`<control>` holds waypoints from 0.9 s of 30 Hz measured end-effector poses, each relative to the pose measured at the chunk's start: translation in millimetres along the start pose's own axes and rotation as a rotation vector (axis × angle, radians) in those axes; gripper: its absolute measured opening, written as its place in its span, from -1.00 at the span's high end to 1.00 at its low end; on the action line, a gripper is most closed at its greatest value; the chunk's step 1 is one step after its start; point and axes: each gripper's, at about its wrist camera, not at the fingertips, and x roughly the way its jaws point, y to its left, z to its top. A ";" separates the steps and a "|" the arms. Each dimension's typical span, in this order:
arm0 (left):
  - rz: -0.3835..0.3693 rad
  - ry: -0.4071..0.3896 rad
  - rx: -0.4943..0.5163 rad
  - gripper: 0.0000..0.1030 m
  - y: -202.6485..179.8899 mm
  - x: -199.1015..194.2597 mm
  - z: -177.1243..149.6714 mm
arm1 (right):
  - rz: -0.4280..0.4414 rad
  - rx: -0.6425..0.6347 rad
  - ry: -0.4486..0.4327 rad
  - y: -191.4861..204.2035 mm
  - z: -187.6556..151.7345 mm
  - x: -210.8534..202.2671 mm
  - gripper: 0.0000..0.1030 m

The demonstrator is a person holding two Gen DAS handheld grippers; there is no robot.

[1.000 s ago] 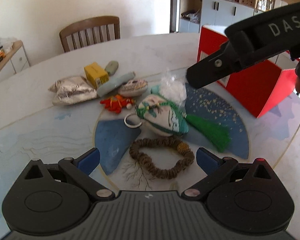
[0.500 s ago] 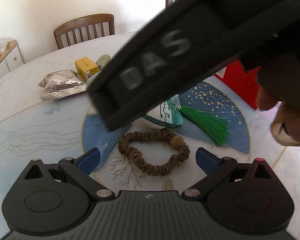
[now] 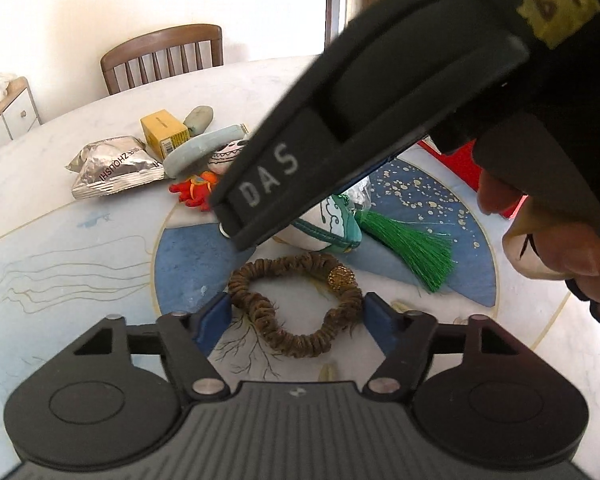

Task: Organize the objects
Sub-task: 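Grasp the brown bead bracelet with left tool while right tool grasps the embroidered pouch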

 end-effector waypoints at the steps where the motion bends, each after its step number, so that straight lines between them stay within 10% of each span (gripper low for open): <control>1: 0.003 0.003 0.007 -0.29 -0.6 -0.2 0.3 | -0.006 -0.002 0.001 -0.7 0.0 -0.1 -0.01; 11: -0.007 0.017 0.044 0.62 -5.8 -5.6 3.4 | -0.021 0.007 -0.005 -5.0 1.5 -12.2 0.51; 17: -0.003 0.006 0.041 0.66 -8.9 -17.0 0.4 | 0.013 0.038 -0.037 -7.8 -2.2 -33.0 0.94; 27: 0.016 -0.009 -0.039 0.66 -3.3 -44.5 -4.2 | 0.047 0.008 -0.056 -5.7 -12.8 -49.7 0.98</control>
